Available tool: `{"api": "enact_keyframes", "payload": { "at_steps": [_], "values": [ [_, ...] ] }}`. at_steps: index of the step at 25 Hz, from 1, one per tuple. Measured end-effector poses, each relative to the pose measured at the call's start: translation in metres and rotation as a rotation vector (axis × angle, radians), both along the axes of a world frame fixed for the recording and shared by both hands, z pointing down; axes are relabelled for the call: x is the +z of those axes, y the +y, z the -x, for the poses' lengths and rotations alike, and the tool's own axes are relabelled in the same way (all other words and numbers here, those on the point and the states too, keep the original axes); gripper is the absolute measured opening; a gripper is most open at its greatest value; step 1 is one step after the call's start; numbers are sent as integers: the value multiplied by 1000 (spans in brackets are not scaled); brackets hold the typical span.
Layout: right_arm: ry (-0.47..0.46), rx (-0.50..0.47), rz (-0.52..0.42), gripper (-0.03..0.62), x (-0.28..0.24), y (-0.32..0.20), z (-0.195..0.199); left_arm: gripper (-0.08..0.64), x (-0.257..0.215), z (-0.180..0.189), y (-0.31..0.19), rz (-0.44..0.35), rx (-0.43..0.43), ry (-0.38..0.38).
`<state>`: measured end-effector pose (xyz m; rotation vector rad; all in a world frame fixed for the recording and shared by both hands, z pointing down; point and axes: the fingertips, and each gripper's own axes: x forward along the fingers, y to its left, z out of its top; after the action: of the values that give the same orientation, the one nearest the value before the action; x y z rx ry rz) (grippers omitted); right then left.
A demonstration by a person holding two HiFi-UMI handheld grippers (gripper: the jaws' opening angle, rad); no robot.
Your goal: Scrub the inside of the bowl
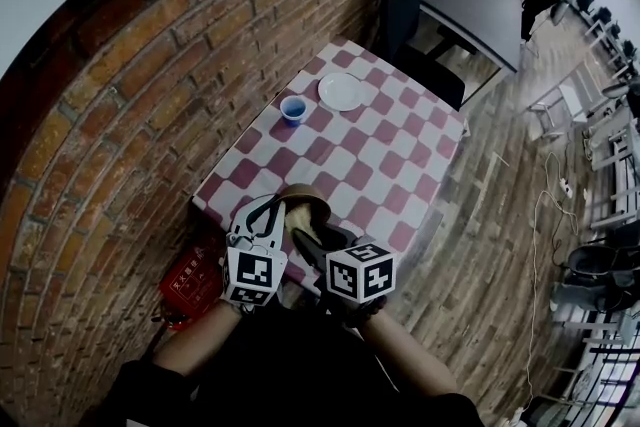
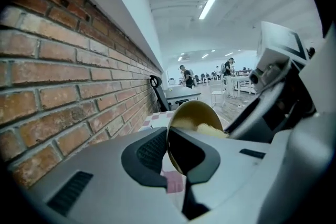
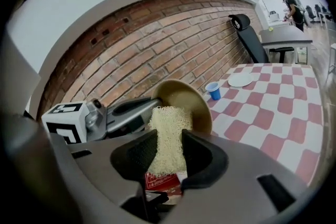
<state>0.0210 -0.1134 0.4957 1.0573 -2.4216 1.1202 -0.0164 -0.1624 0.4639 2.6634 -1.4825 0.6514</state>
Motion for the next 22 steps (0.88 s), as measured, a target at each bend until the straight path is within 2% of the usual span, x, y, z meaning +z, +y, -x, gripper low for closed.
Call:
{"api": "enact_keyframes", "payload": {
  "at_steps": [2, 5, 7, 9, 11, 12, 13, 15, 17, 19, 20, 22],
  "values": [
    [3, -40, 6, 155, 5, 13, 6, 28, 5, 9, -7, 48, -45, 62],
    [-8, -73, -38, 155, 0, 28, 7, 28, 19, 29, -19, 184, -119, 227],
    [-19, -59, -99, 155, -11, 30, -1, 28, 28, 36, -23, 295, -127, 376],
    [-24, 2, -159, 155, -25, 25, -19, 28, 32, 40, -25, 408, -112, 567],
    [-29, 84, -208, 155, -37, 17, -43, 28, 32, 43, -26, 488, -106, 746],
    [-32, 110, -236, 155, -43, 14, -53, 28, 30, 45, -27, 511, -103, 808],
    [-28, 114, -275, 155, -50, 12, -61, 28, 28, 45, -27, 528, -94, 849],
    [18, 47, -410, 155, -67, 13, -64, 28, 22, 40, -25, 557, -51, 898],
    [98, -74, -627, 155, -92, 16, -53, 28, 13, 29, -20, 591, 20, 940],
    [139, -160, -824, 155, -118, 21, -38, 28, 1, 16, -14, 628, 97, 995],
    [133, -173, -868, 155, -127, 23, -33, 28, -6, 9, -12, 641, 134, 1021],
    [98, -175, -862, 155, -139, 26, -33, 28, -16, -2, -8, 657, 198, 1055]
  ]
}}
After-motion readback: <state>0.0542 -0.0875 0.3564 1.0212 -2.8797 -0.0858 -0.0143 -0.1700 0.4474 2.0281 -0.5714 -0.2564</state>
